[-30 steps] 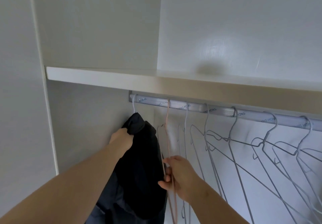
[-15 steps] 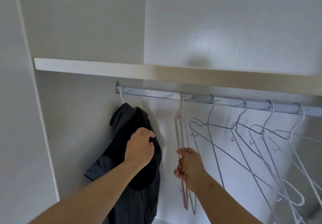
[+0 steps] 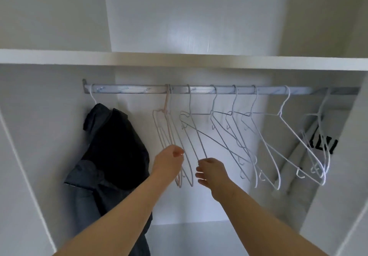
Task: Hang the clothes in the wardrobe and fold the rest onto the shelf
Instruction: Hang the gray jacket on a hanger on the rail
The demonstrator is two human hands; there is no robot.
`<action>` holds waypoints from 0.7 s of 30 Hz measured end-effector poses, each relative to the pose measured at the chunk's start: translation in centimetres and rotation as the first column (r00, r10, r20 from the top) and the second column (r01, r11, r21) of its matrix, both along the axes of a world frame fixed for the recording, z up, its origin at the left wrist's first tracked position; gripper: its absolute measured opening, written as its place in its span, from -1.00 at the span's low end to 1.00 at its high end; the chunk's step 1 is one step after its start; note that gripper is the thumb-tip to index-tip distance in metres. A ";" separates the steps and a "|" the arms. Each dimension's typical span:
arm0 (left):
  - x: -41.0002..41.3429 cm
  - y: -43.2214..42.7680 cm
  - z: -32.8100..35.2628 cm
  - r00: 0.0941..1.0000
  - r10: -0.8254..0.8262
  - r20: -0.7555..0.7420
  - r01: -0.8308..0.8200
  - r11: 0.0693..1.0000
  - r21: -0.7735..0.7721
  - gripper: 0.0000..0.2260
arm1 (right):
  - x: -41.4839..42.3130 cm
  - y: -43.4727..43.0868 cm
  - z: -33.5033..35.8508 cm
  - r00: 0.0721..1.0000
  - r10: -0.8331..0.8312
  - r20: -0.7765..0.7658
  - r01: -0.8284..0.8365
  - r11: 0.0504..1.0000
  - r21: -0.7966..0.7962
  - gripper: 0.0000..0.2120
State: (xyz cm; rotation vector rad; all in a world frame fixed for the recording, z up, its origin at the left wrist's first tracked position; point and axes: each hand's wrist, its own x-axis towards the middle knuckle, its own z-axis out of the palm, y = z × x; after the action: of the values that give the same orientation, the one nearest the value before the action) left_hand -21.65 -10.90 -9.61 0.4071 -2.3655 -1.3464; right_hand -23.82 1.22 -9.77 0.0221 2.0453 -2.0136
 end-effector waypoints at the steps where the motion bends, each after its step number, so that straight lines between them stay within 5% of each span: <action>1: 0.9 0.9 0.0 0.999 -0.041 0.006 0.041 0.999 0.024 -0.86 | 1.1 0.7 -0.3 0.999 -0.040 0.001 0.040 0.999 -0.013 -0.83; 9: 9.1 10.3 -3.0 0.890 -0.441 0.112 0.418 0.890 0.183 -0.81 | 11.2 8.8 -5.0 0.924 -0.360 0.129 0.371 0.926 -0.073 -0.89; 16: 18.1 22.2 -7.6 0.639 -0.722 0.265 0.660 0.692 0.294 -0.83 | 24.3 20.0 -9.1 0.709 -0.642 0.293 0.685 0.725 -0.071 -0.87; 21: 28.2 32.7 -10.8 0.395 -0.853 0.341 0.798 0.502 0.332 -0.84 | 37.5 29.0 -12.1 0.472 -0.804 0.362 0.873 0.482 -0.068 -0.90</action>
State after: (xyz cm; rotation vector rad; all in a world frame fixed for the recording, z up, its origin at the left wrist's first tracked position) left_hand 6.51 21.76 -20.44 -0.6651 -3.0816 -1.9790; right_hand 13.70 30.18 -21.89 1.4971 1.6831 -2.5428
